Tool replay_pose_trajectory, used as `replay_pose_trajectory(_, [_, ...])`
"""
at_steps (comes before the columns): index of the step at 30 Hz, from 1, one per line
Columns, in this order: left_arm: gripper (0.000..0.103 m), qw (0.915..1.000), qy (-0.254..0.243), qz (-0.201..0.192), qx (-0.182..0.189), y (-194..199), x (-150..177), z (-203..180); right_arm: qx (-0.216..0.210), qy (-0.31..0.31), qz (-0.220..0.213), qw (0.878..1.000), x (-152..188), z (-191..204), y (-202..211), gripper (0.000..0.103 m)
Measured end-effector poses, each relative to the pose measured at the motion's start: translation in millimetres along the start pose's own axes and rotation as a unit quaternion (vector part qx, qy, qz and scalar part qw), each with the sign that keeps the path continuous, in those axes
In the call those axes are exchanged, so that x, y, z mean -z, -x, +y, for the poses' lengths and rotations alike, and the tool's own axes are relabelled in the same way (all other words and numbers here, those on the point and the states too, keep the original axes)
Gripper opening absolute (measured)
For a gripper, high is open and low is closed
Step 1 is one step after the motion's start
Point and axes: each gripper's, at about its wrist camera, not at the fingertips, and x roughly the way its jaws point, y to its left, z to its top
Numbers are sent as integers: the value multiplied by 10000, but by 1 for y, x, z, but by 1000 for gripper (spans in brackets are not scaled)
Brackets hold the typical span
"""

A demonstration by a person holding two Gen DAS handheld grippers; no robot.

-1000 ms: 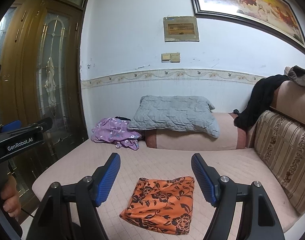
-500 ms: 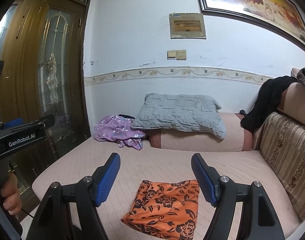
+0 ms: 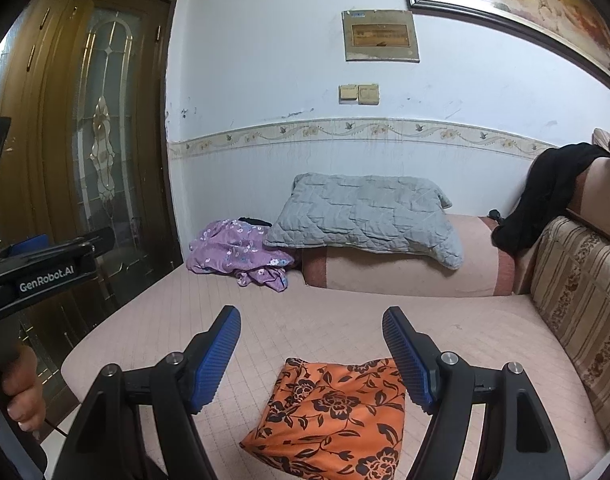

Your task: Fold small clothes

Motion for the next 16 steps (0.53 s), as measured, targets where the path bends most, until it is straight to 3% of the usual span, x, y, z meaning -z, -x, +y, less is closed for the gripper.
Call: replay_pose_trajectory(16, [100, 9994, -22, 339, 32, -68, 7, -21, -102, -99, 283, 9995, 7, -15, -59, 77])
